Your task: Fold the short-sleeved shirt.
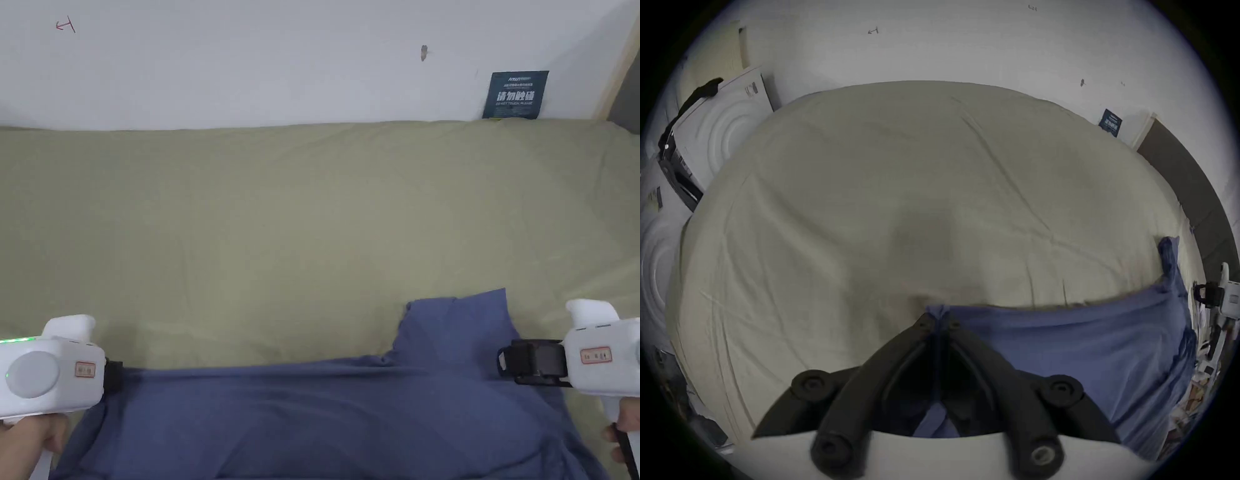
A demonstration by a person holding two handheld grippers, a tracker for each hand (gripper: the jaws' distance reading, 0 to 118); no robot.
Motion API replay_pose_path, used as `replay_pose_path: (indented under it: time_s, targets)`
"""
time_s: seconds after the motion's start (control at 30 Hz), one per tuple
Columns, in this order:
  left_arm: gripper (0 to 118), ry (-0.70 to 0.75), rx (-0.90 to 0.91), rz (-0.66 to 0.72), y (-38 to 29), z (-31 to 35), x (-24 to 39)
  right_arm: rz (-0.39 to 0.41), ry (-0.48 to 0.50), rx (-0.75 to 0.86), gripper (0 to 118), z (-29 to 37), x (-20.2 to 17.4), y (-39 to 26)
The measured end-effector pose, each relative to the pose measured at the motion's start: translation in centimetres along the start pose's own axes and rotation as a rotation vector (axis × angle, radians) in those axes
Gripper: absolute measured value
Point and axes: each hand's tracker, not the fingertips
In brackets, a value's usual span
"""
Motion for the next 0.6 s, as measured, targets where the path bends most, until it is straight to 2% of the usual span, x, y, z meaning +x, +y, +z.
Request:
replay_pose_path:
  time_s: [0.1,0.17,0.2,0.23,0.27,0.3,0.33,0.37,0.47,0.6]
  targets:
    - [1,0.001,0.000,-0.002,-0.1,-0.1,0.1,0.011,-0.087,-0.045,118,-1.1,-2.1,0.5]
    - [1,0.005,-0.002,-0.004,-0.2,0.0,0.3,0.036,-0.096,-0.054,117,-1.4,-2.1,0.0]
    - [1,0.006,-0.002,-0.004,-0.2,0.0,0.3,0.031,-0.085,-0.071,110,-2.3,-1.1,1.5]
    - [1,0.008,-0.004,-0.007,-0.2,0.0,0.4,0.029,-0.092,-0.059,80,-2.1,-1.1,1.3]
    - [1,0.008,-0.004,-0.008,-0.2,0.3,0.5,0.048,-0.116,-0.041,43,-1.9,-1.3,1.0]
    - [1,0.007,-0.004,-0.012,-0.2,0.5,0.6,0.078,-0.132,-0.017,15,-1.4,-1.3,0.9]
    - [1,0.004,-0.005,-0.018,-0.2,0.7,0.6,0.069,-0.093,-0.007,8,-0.9,-1.2,0.9]
    - [1,0.002,-0.007,-0.022,-0.3,0.9,0.5,0.036,-0.065,-0.007,7,-0.4,-1.3,0.8]
    - [1,-0.018,0.001,-0.018,-0.2,1.8,-0.4,0.102,-0.091,0.039,6,1.3,-1.9,0.9]
    - [1,-0.048,0.022,-0.008,-0.6,3.9,-1.3,0.050,-0.036,0.079,6,4.3,-1.7,0.9]
